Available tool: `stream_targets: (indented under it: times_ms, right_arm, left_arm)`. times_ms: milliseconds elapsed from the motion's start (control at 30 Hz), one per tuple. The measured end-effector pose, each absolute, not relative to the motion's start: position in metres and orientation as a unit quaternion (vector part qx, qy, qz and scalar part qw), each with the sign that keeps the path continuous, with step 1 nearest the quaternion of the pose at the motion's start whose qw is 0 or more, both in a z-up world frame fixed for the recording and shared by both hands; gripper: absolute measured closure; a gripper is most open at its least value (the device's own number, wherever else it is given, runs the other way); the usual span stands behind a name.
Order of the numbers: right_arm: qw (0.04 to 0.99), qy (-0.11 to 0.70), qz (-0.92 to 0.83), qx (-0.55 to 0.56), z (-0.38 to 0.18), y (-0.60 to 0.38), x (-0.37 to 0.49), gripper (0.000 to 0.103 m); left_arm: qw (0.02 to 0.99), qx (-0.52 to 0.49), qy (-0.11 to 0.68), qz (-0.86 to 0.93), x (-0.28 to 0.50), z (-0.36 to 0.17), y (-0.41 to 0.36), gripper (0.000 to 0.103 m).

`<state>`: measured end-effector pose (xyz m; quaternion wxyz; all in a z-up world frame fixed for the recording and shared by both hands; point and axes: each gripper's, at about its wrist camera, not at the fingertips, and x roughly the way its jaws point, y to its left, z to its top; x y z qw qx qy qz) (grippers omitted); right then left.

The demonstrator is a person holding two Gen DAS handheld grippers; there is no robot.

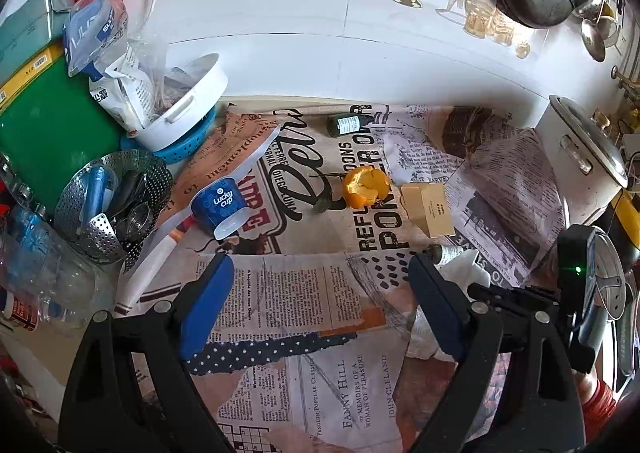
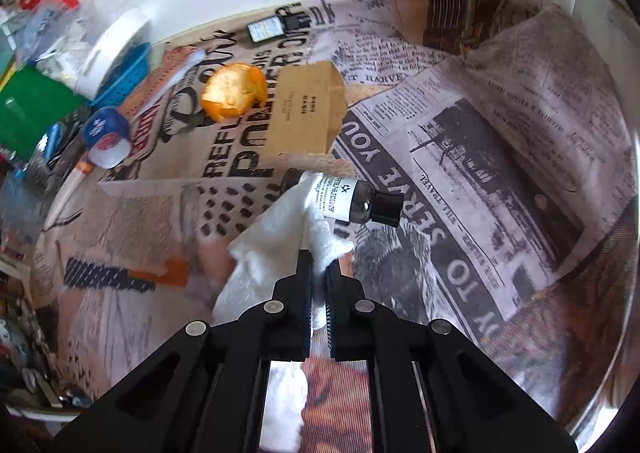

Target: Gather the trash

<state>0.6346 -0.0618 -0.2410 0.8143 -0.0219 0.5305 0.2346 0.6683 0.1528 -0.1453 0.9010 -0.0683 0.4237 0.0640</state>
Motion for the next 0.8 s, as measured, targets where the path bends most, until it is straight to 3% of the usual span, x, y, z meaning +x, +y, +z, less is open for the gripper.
stream_targets:
  times_ms: [333, 433, 500, 600, 800]
  right_arm:
    - [0.767, 0.579, 0.26, -0.098, -0.254, -0.061, 0.588, 0.096]
    - [0.768, 0.581, 0.245, -0.109, -0.252, -0.07, 0.587, 0.073]
    - [0.784, 0.566, 0.238, -0.093, -0.245, -0.078, 0.59, 0.039]
    - [0.801, 0.548, 0.234, -0.055, -0.238, -0.085, 0.6, 0.021]
    - [0.78, 0.569, 0.258, -0.03, -0.261, -0.064, 0.619, 0.019]
  left_arm:
    - [0.906, -0.057, 0.415, 0.058, 0.658, -0.135, 0.129, 0.014]
    - [0.907, -0.045, 0.413, 0.061, 0.653, -0.133, 0.124, 0.014]
    - [0.909, -0.04, 0.411, 0.062, 0.649, -0.131, 0.123, 0.014]
    - [0.911, -0.033, 0.407, 0.066, 0.643, -0.129, 0.123, 0.014]
    - [0.907, -0.026, 0.413, 0.078, 0.638, -0.132, 0.131, 0.014]
